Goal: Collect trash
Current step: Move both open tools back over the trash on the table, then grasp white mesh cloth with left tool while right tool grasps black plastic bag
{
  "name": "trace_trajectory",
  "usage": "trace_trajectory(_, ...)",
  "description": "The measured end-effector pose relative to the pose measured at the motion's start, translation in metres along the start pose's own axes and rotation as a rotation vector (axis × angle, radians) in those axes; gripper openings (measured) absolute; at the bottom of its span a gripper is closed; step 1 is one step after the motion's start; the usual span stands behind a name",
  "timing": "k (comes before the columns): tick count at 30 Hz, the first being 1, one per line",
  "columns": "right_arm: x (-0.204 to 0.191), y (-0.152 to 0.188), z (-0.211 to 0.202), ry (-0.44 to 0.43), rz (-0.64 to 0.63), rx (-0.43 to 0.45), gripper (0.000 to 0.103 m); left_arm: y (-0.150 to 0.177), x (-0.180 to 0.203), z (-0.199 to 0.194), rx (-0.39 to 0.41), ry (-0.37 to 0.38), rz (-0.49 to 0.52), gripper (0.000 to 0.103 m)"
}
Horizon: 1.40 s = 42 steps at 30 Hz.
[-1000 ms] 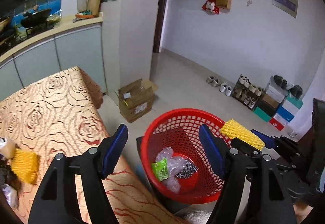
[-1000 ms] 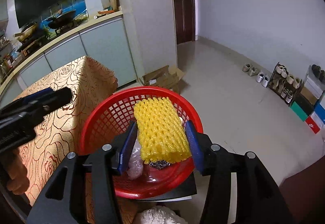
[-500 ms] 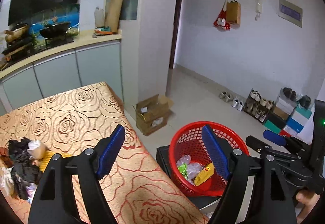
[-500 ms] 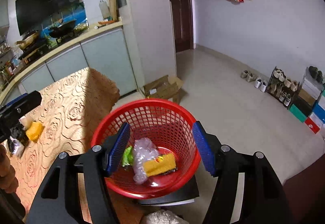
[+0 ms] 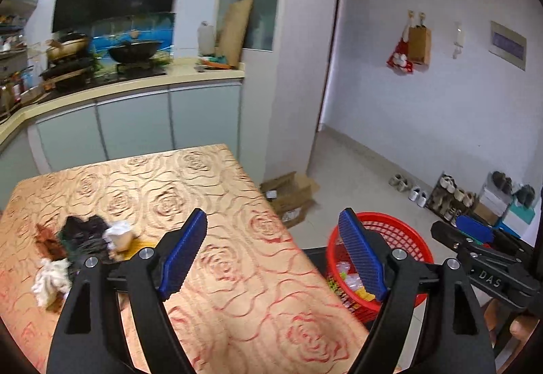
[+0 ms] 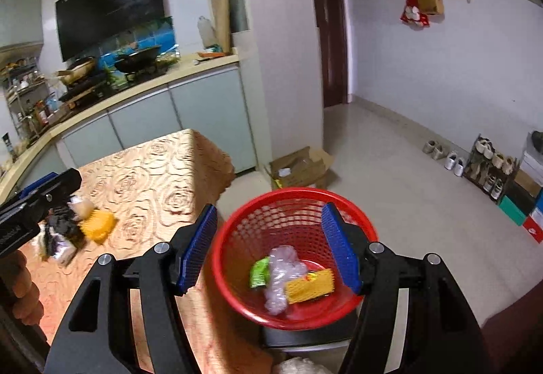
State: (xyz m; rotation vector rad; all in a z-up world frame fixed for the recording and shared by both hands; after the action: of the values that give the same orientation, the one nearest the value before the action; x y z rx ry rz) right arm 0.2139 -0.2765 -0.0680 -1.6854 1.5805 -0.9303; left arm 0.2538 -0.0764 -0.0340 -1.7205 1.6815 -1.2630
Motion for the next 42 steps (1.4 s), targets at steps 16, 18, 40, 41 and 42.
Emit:
trace_trajectory(16, -0.112, -0.019, -0.009, -0.204, -0.112, 0.045, 0.068, -0.004, -0.124, -0.078, 0.095, -0.235, -0.123, 0.08)
trace_trajectory(18, -0.123, -0.02, -0.01, -0.223, -0.121, 0.046, 0.068, -0.004, -0.145, -0.088, 0.1, -0.271, -0.146, 0.08)
trace_trajectory(40, -0.198, -0.025, 0.014, -0.322, -0.213, 0.006, 0.068, 0.023, -0.275, -0.091, 0.03, -0.44, -0.264, 0.08)
trace_trajectory(41, -0.2, -0.026, 0.015, -0.326, -0.216, 0.004, 0.068, 0.024, -0.274, -0.088, 0.027, -0.441, -0.257, 0.08)
trace_trajectory(42, -0.203, -0.026, 0.016, -0.329, -0.218, 0.002, 0.068, 0.024, -0.275, -0.084, 0.02, -0.442, -0.249, 0.08)
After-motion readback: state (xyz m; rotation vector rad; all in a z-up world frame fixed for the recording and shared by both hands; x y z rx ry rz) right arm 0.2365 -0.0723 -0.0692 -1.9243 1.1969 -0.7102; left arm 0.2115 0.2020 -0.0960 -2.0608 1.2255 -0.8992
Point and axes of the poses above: each gripper's, at about its wrist camera, not at the fingertips, and z roughly the way its jaws point, x to its right, y to its underside, the point moved 6 cm from there along z, roughly the way its jaws point, and after that the axes turned 14 degrees about -z, right-handed, at the moved point
